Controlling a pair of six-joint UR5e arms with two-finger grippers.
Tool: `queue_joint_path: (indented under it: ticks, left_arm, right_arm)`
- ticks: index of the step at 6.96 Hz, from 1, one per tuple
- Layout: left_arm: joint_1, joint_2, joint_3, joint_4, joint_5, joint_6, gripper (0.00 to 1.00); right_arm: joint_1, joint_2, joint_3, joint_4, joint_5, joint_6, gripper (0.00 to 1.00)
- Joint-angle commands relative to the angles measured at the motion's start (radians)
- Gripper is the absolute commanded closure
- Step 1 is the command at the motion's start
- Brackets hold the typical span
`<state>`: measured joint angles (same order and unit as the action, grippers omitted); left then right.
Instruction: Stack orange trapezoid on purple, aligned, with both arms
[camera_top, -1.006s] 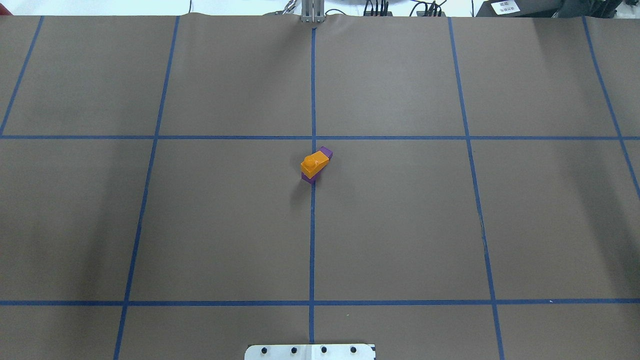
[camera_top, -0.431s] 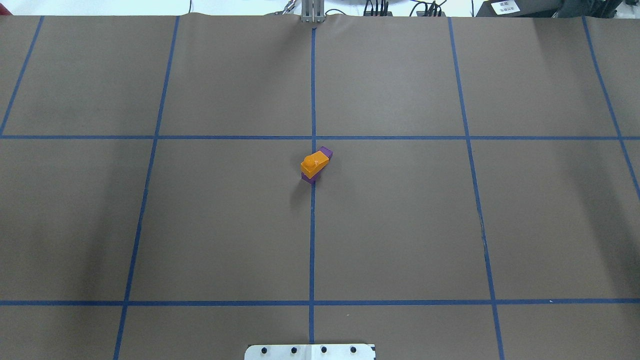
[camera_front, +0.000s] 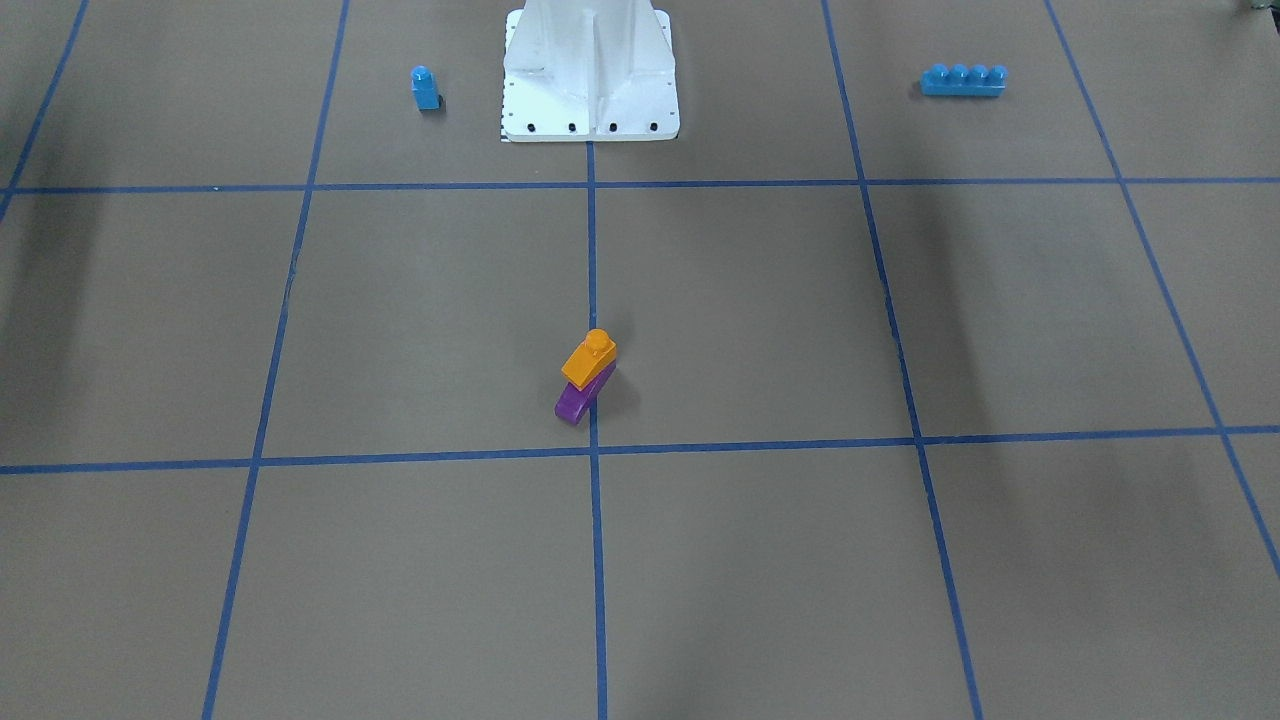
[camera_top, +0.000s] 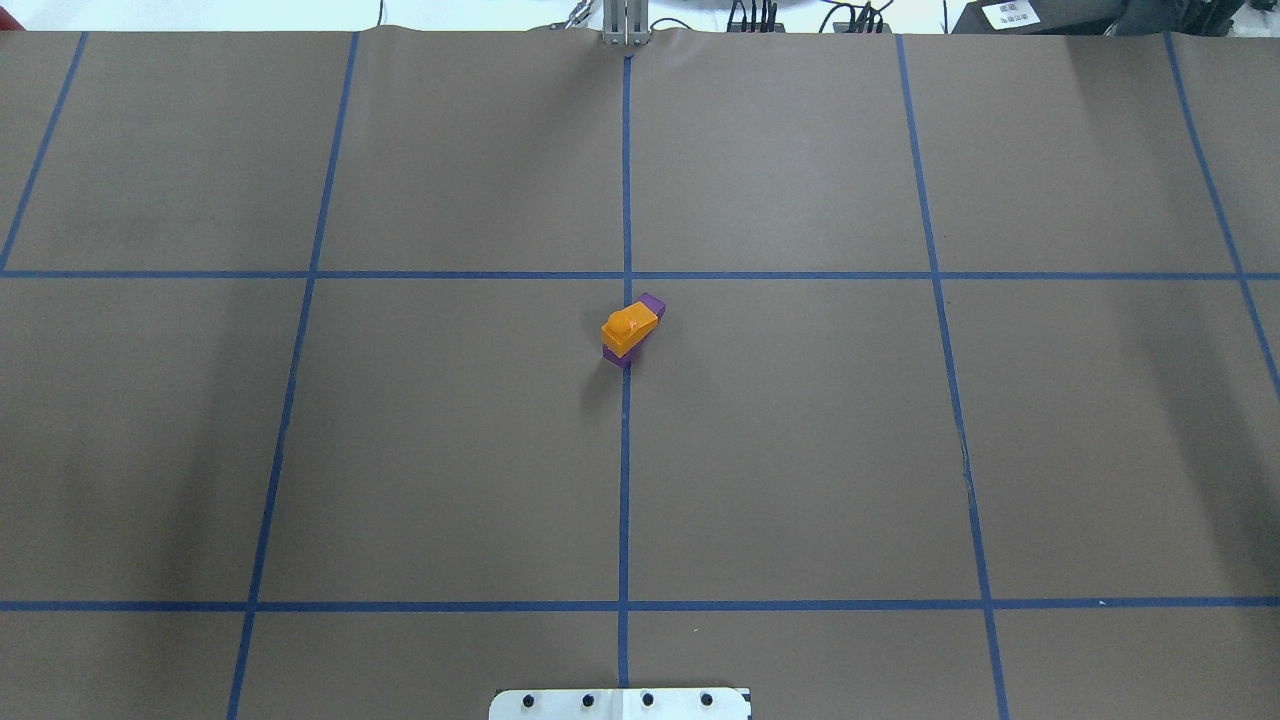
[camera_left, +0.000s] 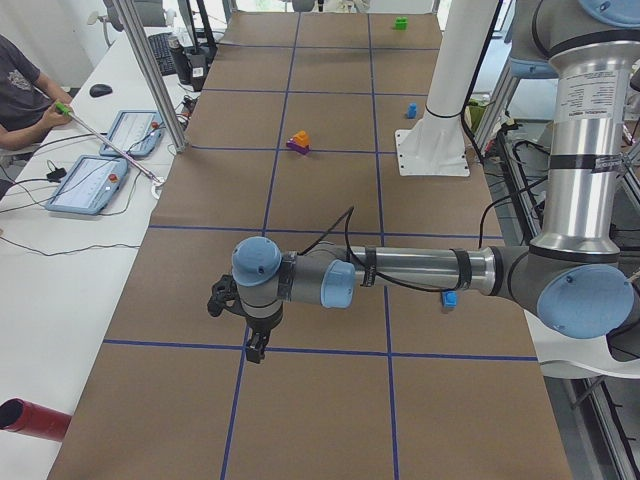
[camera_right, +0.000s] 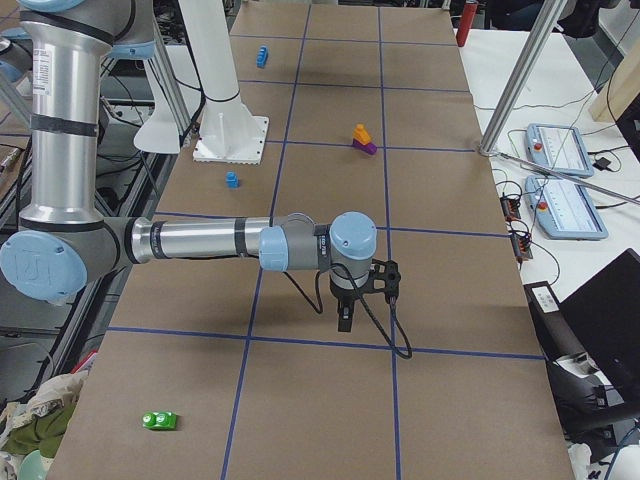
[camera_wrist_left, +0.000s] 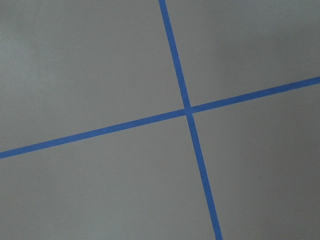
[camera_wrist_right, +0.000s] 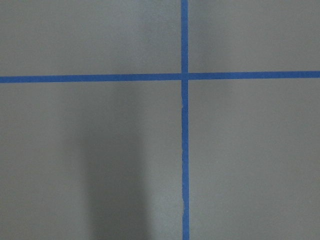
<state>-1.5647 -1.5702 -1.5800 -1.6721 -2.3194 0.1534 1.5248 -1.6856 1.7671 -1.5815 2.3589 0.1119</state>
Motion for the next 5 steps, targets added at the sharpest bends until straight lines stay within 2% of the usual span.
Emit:
queue_joint_path:
  ticks: [1,5]
  left_arm:
    - [0.0,-0.002,0.0,0.0,0.0,0.0,0.0]
    - [0.0,0.002,-0.001,-0.001,-0.002,0.008,0.0]
  right_arm:
    - [0.0,0.0,0.0,-0.002,0.0,0.0,0.0]
    - [0.0,0.0,0.002,-0.002,0.0,0.0,0.0]
